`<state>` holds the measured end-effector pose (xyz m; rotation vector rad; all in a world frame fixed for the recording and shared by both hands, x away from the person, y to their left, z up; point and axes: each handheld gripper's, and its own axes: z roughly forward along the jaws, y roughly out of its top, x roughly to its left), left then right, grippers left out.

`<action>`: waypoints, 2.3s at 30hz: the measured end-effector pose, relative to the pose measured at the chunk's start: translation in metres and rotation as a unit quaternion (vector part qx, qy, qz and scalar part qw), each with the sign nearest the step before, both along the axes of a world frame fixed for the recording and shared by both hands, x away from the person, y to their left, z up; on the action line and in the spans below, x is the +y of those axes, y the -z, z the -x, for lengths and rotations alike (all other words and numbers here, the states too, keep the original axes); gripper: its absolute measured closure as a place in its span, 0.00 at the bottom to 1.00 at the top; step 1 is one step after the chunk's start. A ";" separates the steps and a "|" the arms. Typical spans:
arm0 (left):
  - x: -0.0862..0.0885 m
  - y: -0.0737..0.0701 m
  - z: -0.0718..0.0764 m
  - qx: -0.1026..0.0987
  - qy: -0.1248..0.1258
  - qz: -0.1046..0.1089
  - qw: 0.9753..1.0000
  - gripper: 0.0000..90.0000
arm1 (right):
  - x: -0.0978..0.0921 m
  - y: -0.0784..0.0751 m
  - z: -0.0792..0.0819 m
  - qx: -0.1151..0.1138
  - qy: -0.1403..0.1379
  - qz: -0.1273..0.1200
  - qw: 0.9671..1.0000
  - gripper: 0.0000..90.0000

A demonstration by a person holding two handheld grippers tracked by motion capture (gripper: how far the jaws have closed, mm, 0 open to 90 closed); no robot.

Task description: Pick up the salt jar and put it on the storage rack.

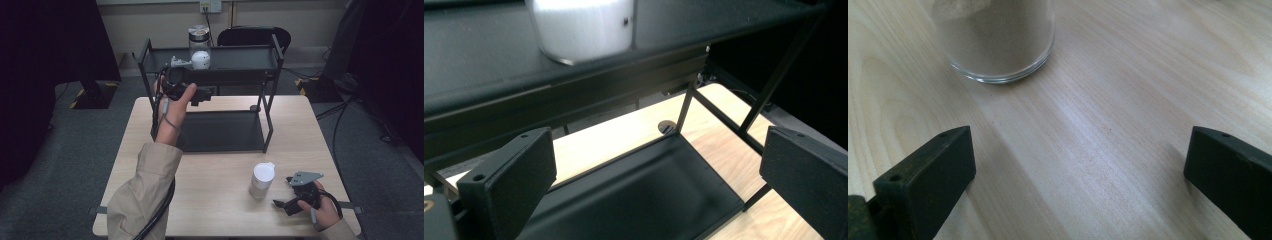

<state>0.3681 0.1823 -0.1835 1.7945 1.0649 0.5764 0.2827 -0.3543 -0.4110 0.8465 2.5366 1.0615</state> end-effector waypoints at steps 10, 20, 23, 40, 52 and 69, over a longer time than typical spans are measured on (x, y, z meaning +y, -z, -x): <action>0.003 0.026 0.004 0.010 0.007 0.008 1.000 0.02 | 0.000 0.000 0.000 0.000 0.000 0.000 1.000 0.00; 0.007 0.048 0.006 0.018 0.007 0.011 1.000 0.02 | 0.000 0.000 0.000 0.000 0.000 0.000 1.000 0.00; 0.009 0.055 0.007 0.019 0.007 0.012 1.000 0.02 | 0.000 0.000 0.000 0.000 0.000 0.000 1.000 0.00; 0.016 0.092 0.015 0.031 0.016 0.023 0.999 0.02 | 0.000 0.000 0.000 0.000 0.000 0.000 1.000 0.00; 0.025 0.116 0.020 0.044 0.016 0.031 0.998 0.02 | 0.000 0.000 0.000 0.000 0.000 0.000 1.000 0.00; 0.036 0.155 0.031 0.064 0.010 0.048 0.997 0.02 | 0.000 0.000 0.000 0.000 0.000 0.000 1.000 0.00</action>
